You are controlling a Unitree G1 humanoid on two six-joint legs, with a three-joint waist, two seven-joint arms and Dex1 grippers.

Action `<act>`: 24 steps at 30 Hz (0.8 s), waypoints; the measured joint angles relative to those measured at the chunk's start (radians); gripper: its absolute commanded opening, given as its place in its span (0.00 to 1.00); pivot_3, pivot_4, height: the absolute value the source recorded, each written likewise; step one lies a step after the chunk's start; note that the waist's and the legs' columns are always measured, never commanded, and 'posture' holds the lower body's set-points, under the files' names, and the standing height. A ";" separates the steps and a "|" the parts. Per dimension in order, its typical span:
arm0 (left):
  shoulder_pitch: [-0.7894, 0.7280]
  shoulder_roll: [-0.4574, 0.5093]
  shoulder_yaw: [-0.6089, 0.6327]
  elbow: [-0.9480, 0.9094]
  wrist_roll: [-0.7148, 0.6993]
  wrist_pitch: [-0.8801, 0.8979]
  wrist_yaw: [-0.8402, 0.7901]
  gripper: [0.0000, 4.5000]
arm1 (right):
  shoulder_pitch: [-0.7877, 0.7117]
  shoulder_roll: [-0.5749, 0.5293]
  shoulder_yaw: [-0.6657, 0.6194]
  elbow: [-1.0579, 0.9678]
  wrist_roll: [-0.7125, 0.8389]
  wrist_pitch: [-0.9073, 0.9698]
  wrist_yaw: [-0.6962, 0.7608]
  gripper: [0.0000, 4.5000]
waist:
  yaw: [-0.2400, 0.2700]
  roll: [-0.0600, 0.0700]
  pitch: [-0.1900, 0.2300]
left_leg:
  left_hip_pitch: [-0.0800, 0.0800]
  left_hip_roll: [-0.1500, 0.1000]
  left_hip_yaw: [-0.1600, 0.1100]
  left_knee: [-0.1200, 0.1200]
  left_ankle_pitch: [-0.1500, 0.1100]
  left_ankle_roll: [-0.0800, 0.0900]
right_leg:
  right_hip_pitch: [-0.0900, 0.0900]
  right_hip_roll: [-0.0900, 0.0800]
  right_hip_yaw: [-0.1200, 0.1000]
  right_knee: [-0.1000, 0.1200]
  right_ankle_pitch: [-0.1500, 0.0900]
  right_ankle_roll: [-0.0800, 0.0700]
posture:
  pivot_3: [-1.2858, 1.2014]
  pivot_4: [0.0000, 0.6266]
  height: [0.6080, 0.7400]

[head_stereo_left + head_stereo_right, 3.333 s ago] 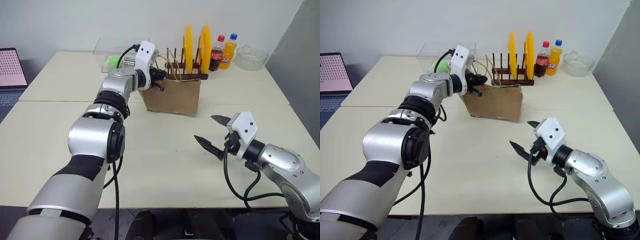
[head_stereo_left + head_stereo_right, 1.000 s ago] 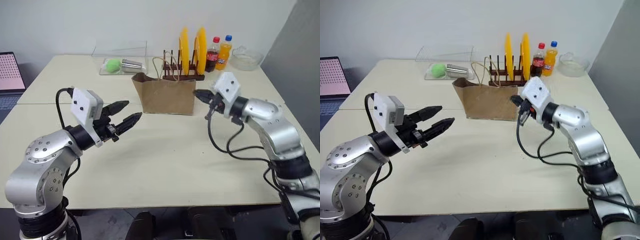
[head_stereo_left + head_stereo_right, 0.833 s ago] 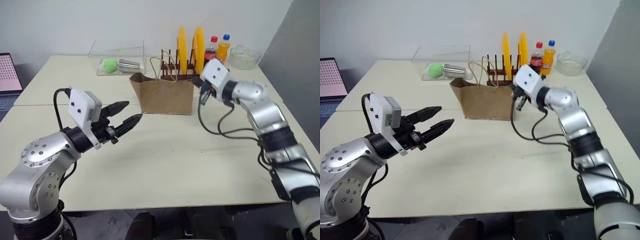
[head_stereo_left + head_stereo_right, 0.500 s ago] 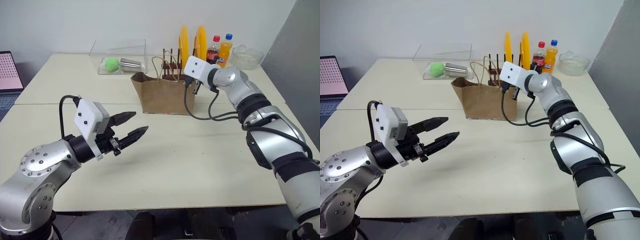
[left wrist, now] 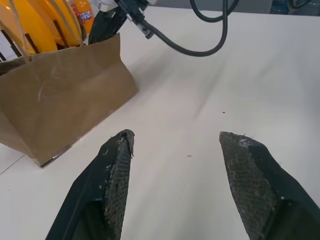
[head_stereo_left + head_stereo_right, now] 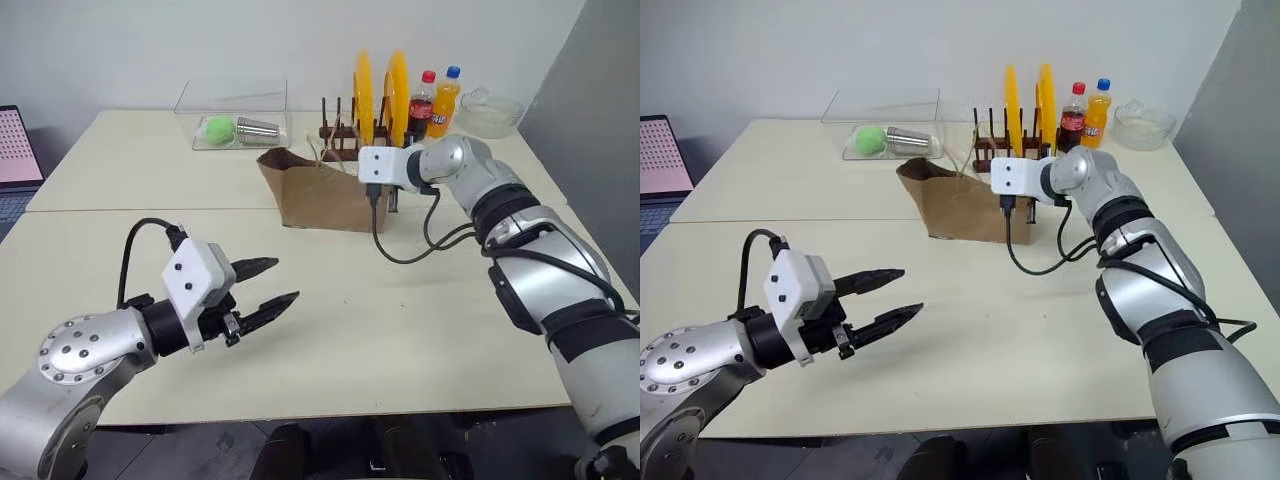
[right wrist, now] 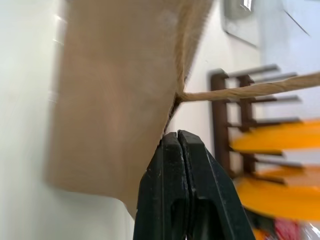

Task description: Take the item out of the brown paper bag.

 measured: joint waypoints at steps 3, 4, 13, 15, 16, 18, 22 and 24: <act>0.028 0.023 -0.010 0.002 0.006 -0.030 -0.034 0.64 | 0.020 -0.011 -0.016 -0.029 0.029 -0.049 0.136 0.00 | 0.001 0.000 0.000 | 0.000 0.000 0.000 0.000 0.000 0.000 | 0.000 0.000 0.000 0.000 0.000 0.000 | 0.52 0.24 1.00; 0.033 0.027 -0.012 0.005 0.010 -0.044 -0.046 0.64 | 0.036 -0.014 -0.020 -0.046 0.044 -0.063 0.180 0.00 | 0.001 0.000 0.000 | 0.000 0.000 0.000 0.000 0.000 0.000 | 0.000 0.000 0.000 0.000 0.000 0.000 | 0.52 0.24 1.00; 0.065 0.085 -0.034 0.038 0.013 -0.102 -0.141 0.64 | 0.165 -0.043 -0.065 -0.257 0.154 -0.085 0.393 0.00 | 0.002 0.005 0.003 | -0.001 0.000 -0.001 0.000 0.000 0.000 | 0.000 0.000 -0.001 0.000 0.000 0.000 | 0.52 0.24 1.00; 0.020 0.100 -0.033 0.069 0.009 -0.107 -0.157 0.64 | 0.179 -0.057 -0.095 -0.346 0.196 -0.060 0.406 0.00 | 0.003 0.006 0.004 | -0.001 0.000 -0.002 0.000 0.000 0.000 | 0.000 0.000 -0.002 0.000 0.000 0.000 | 0.52 0.24 1.00; -0.020 0.106 -0.033 0.092 0.009 -0.115 -0.163 0.64 | 0.200 -0.068 -0.117 -0.426 0.230 -0.028 0.415 0.00 | 0.004 0.006 0.004 | -0.001 0.000 -0.003 0.000 0.000 0.000 | 0.000 0.000 -0.003 0.000 0.000 0.000 | 0.52 0.24 1.00; -0.091 0.117 -0.038 0.146 0.025 -0.153 -0.172 0.72 | 0.259 -0.083 -0.152 -0.602 0.300 0.058 0.434 0.00 | 0.006 0.006 0.004 | -0.001 0.000 -0.004 0.000 0.000 0.000 | 0.000 0.000 -0.003 0.000 0.000 0.000 | 0.52 0.24 1.00; -0.182 0.153 -0.097 0.280 0.118 -0.284 -0.248 0.98 | 0.504 -0.132 -0.194 -1.038 0.427 0.343 0.436 0.00 | 0.015 0.006 0.004 | -0.003 0.000 -0.005 0.000 0.000 0.000 | 0.000 -0.001 -0.004 -0.002 0.000 0.000 | 0.52 0.24 1.00; -0.197 0.173 -0.144 0.345 0.189 -0.393 -0.311 0.99 | 0.613 -0.165 -0.206 -1.201 0.465 0.474 0.415 0.00 | 0.021 0.007 0.004 | -0.004 0.000 -0.004 0.000 0.000 0.000 | -0.001 -0.001 -0.004 -0.002 0.000 0.000 | 0.52 0.24 1.00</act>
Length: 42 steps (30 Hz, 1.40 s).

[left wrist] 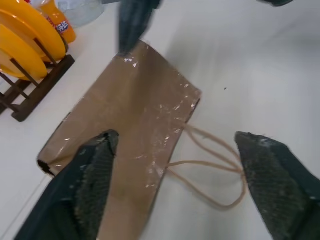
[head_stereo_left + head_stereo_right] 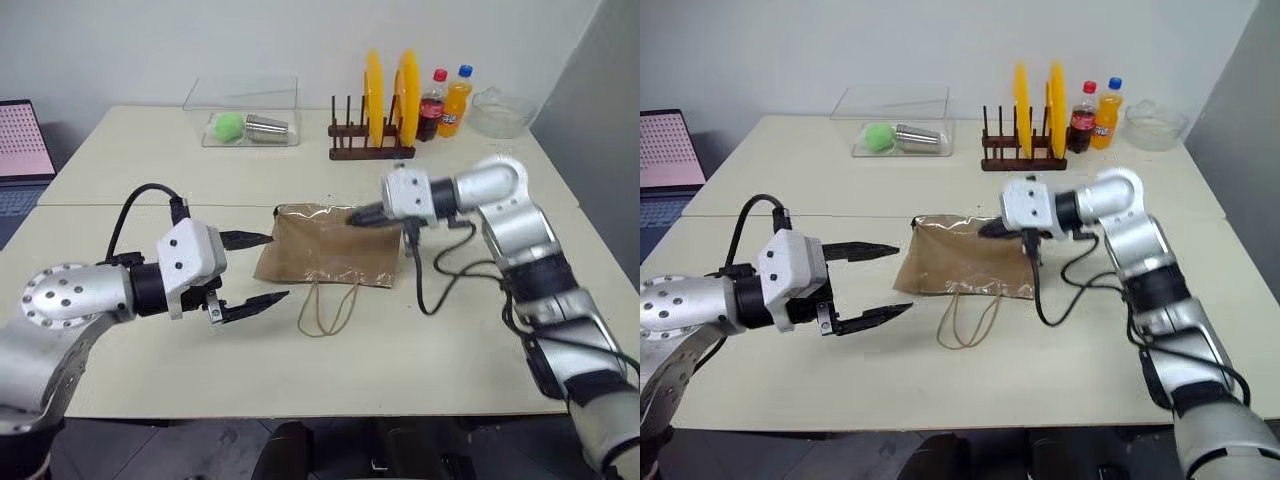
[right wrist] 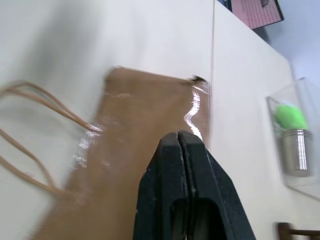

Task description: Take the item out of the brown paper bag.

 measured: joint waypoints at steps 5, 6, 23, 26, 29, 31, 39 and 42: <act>-0.065 0.011 -0.146 0.215 0.177 -0.350 -0.167 0.99 | 0.272 -0.085 -0.032 -0.385 0.090 0.317 -0.085 0.00 | 0.009 0.000 0.000 | 0.000 0.001 0.000 0.000 0.000 0.000 | 0.000 0.000 0.000 -0.001 -0.001 -0.001 | 0.52 0.24 1.00; -0.092 0.001 -0.171 0.254 0.198 -0.405 -0.189 0.99 | 0.321 -0.094 -0.041 -0.441 0.108 0.373 -0.108 0.00 | 0.009 0.000 0.000 | 0.000 0.001 0.000 0.000 0.000 0.000 | 0.000 0.000 0.000 -0.001 -0.001 0.000 | 0.52 0.24 1.00; -0.472 -0.246 -0.418 0.806 0.411 -0.986 -0.269 1.00 | 0.731 -0.092 -0.135 -0.895 0.266 0.747 -0.510 0.29 | 0.006 -0.001 0.000 | -0.001 0.001 0.000 0.001 0.000 0.001 | 0.001 0.001 -0.001 -0.001 -0.004 0.007 | 0.52 0.24 1.00; -0.481 -0.250 -0.437 0.851 0.412 -1.034 -0.290 1.00 | 0.724 -0.110 -0.164 -0.901 0.287 0.763 -0.528 0.53 | 0.007 -0.001 0.000 | -0.001 0.001 0.000 0.001 0.000 0.001 | 0.001 0.001 -0.001 -0.001 -0.004 0.007 | 0.52 0.24 1.00; -0.510 -0.283 -0.467 0.887 0.431 -1.078 -0.290 1.00 | 0.710 -0.139 -0.171 -0.919 0.309 0.776 -0.540 0.76 | 0.009 -0.001 -0.001 | -0.001 0.000 -0.001 0.002 0.000 0.001 | 0.001 0.001 -0.002 -0.002 -0.004 0.007 | 0.52 0.24 1.00; -0.535 -0.303 -0.480 0.906 0.445 -1.095 -0.284 1.00 | 0.713 -0.161 -0.169 -0.929 0.321 0.786 -0.540 0.76 | 0.009 -0.001 -0.001 | -0.001 0.000 -0.001 0.002 0.000 0.001 | 0.002 0.001 -0.002 -0.002 -0.003 0.007 | 0.52 0.24 1.00; -0.584 -0.367 -0.538 0.965 0.507 -1.171 -0.252 0.87 | 0.731 -0.188 -0.157 -0.943 0.341 0.789 -0.573 0.77 | 0.006 -0.001 -0.001 | -0.001 0.000 -0.001 0.002 0.000 0.001 | 0.001 0.001 -0.002 -0.001 -0.003 0.007 | 0.52 0.24 1.00; -0.584 -0.372 -0.562 0.976 0.507 -1.174 -0.264 0.66 | 0.737 -0.201 -0.150 -0.943 0.341 0.779 -0.584 0.77 | 0.006 -0.001 -0.001 | -0.001 0.000 -0.001 0.002 0.000 0.001 | 0.002 0.001 -0.002 -0.001 -0.003 0.007 | 0.52 0.24 1.00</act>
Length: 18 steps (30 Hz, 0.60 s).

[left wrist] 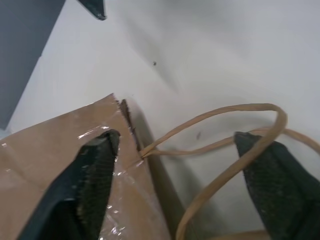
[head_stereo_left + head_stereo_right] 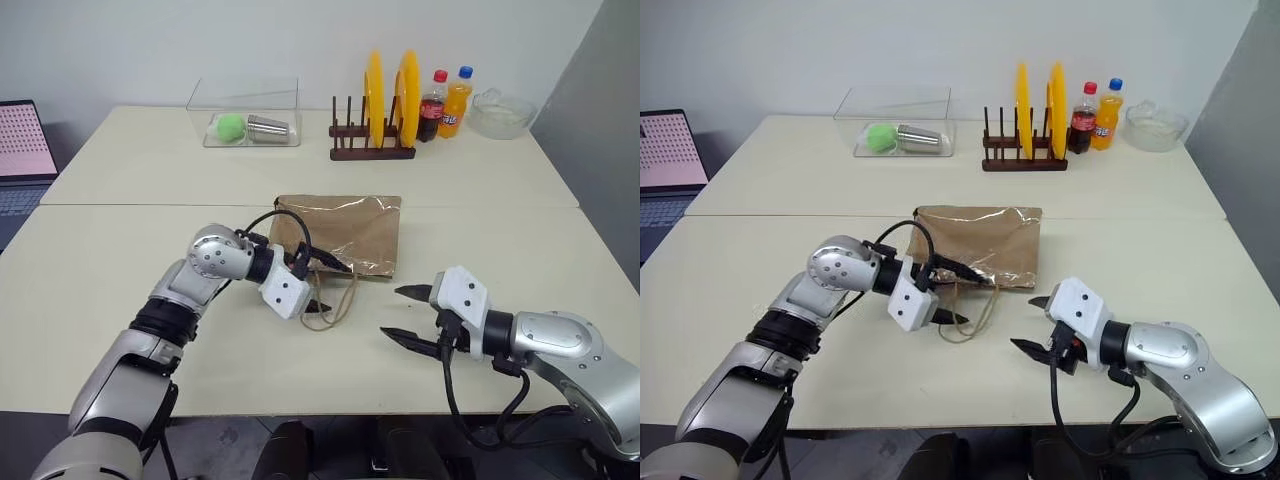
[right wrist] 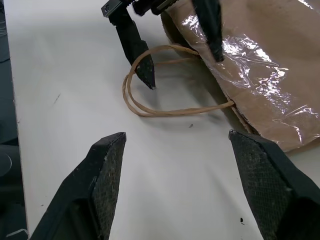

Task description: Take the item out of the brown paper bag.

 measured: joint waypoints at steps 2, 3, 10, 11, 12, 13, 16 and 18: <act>0.000 0.000 -0.006 0.006 0.000 0.001 0.000 0.53 | 0.005 -0.008 0.002 0.000 0.000 -0.010 -0.003 0.77 | 0.000 0.000 0.000 | 0.000 0.000 0.000 0.000 0.000 0.000 | 0.000 0.000 0.000 0.000 0.000 0.000 | 0.52 0.24 1.00; 0.000 0.000 -0.006 0.009 -0.002 0.005 -0.001 0.46 | 0.008 -0.011 0.003 0.000 -0.001 -0.016 -0.005 0.77 | 0.000 0.000 0.000 | 0.000 0.000 0.000 0.000 0.000 0.000 | 0.000 0.000 0.000 0.000 0.000 0.000 | 0.52 0.24 1.00; -0.030 -0.002 0.015 0.009 -0.085 0.188 -0.018 0.00 | 0.018 -0.114 0.141 0.023 -0.121 -0.166 0.030 0.77 | 0.000 0.000 0.000 | 0.000 0.000 0.000 0.000 0.000 0.000 | 0.000 0.001 -0.001 0.000 0.000 0.000 | 0.52 0.24 1.00; -0.042 -0.002 0.026 0.008 -0.098 0.220 -0.018 0.00 | 0.009 -0.114 0.160 0.033 -0.131 -0.188 0.034 0.77 | -0.001 0.000 0.000 | 0.000 0.000 0.000 0.000 0.000 0.000 | 0.000 0.001 -0.001 0.000 0.000 0.000 | 0.52 0.24 1.00; -0.050 -0.003 0.038 0.003 -0.110 0.249 -0.018 0.00 | -0.007 -0.114 0.179 0.043 -0.147 -0.212 0.041 0.77 | -0.002 0.000 0.000 | 0.000 0.000 0.000 0.001 0.000 0.000 | 0.000 0.001 0.000 0.000 0.000 0.000 | 0.52 0.24 1.00; -0.055 -0.005 0.048 -0.006 -0.120 0.278 -0.018 0.00 | -0.028 -0.112 0.198 0.057 -0.166 -0.242 0.048 0.77 | -0.003 0.000 0.000 | 0.000 0.000 0.000 0.001 0.000 0.000 | 0.000 0.001 0.000 0.000 0.000 0.000 | 0.52 0.24 1.00; -0.056 -0.015 0.062 -0.019 -0.135 0.334 -0.020 0.00 | -0.101 -0.088 0.263 0.123 -0.240 -0.344 0.057 0.77 | -0.005 -0.001 0.000 | 0.000 0.001 0.000 0.001 0.000 0.000 | 0.000 0.001 0.000 0.000 0.000 0.000 | 0.52 0.24 1.00; -0.056 -0.021 0.063 -0.019 -0.135 0.348 -0.021 0.00 | -0.168 -0.053 0.334 0.197 -0.308 -0.432 0.070 0.77 | -0.006 0.000 0.000 | 0.001 0.001 0.000 0.001 0.000 0.000 | 0.000 0.001 0.000 0.001 0.000 0.000 | 0.52 0.24 1.00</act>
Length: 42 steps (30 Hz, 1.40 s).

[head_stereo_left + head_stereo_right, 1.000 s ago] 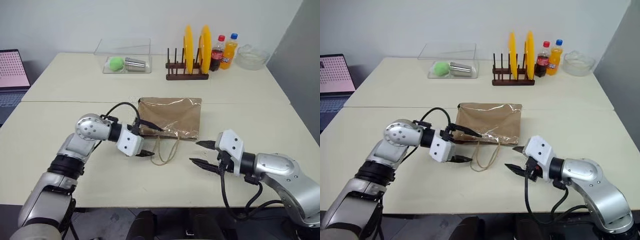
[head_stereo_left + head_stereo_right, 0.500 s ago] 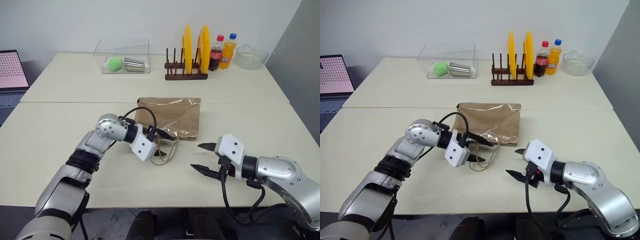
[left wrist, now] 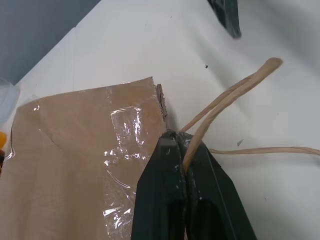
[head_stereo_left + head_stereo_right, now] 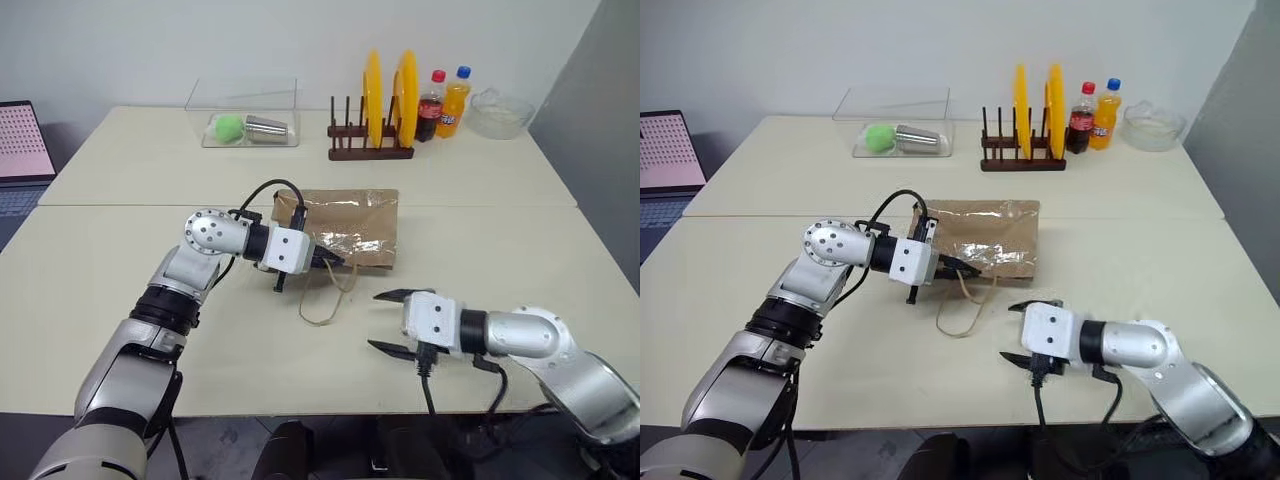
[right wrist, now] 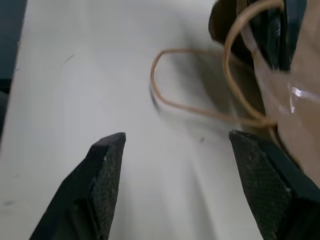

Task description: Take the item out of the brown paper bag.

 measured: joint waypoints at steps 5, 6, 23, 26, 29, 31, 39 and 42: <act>-0.004 -0.002 0.001 0.040 0.001 -0.002 -0.005 0.00 | -0.095 0.066 0.112 0.150 -0.134 -0.181 0.024 0.77 | 0.002 0.000 0.000 | 0.000 0.000 0.000 0.000 0.000 0.000 | 0.000 0.000 0.000 0.000 0.000 0.000 | 0.52 0.24 1.00; -0.008 -0.004 0.001 0.051 0.001 -0.005 -0.006 0.00 | -0.118 0.087 0.134 0.190 -0.161 -0.210 0.027 0.77 | 0.001 0.000 0.000 | 0.000 0.000 0.000 0.000 0.000 0.000 | 0.000 0.000 0.000 0.001 0.000 0.000 | 0.52 0.24 1.00; -0.066 -0.024 0.026 0.155 0.004 -0.048 -0.016 0.00 | -0.103 0.118 0.129 0.329 -0.321 -0.445 0.074 0.77 | 0.002 0.000 0.000 | 0.001 0.000 0.000 0.001 0.000 0.000 | 0.000 0.000 0.001 0.004 0.000 -0.001 | 0.52 0.24 1.00; -0.067 -0.035 0.030 0.148 0.000 -0.021 -0.011 0.00 | -0.128 0.170 0.153 0.365 -0.361 -0.463 0.065 0.77 | 0.002 0.000 0.000 | 0.001 0.000 0.000 0.001 0.000 0.000 | 0.000 0.000 0.001 0.004 0.000 -0.001 | 0.52 0.24 1.00; -0.069 -0.041 0.031 0.143 0.000 -0.003 -0.004 0.00 | -0.163 0.205 0.182 0.429 -0.409 -0.483 0.063 0.77 | 0.003 0.000 0.000 | 0.001 0.000 0.000 0.002 0.000 0.000 | 0.000 0.000 0.001 0.004 0.000 -0.001 | 0.52 0.24 1.00; -0.076 -0.041 0.037 0.142 0.000 0.005 -0.001 0.00 | -0.182 0.223 0.192 0.463 -0.438 -0.498 0.058 0.77 | 0.003 0.000 0.000 | 0.001 0.000 0.000 0.002 0.000 0.000 | 0.000 0.000 0.001 0.004 0.000 -0.001 | 0.52 0.24 1.00; -0.095 -0.044 0.046 0.135 0.000 0.025 0.004 0.00 | -0.223 0.292 0.208 0.539 -0.520 -0.520 0.021 0.55 | 0.003 0.000 0.000 | 0.001 0.000 0.000 0.002 0.000 0.000 | 0.000 0.000 0.001 0.004 0.002 -0.003 | 0.52 0.24 1.00; -0.095 -0.044 0.047 0.133 0.000 0.027 0.005 0.00 | -0.223 0.295 0.208 0.552 -0.538 -0.517 0.019 0.30 | 0.003 0.000 0.000 | 0.001 0.000 0.000 0.002 0.000 0.000 | 0.000 0.000 0.001 0.004 0.003 -0.005 | 0.52 0.24 1.00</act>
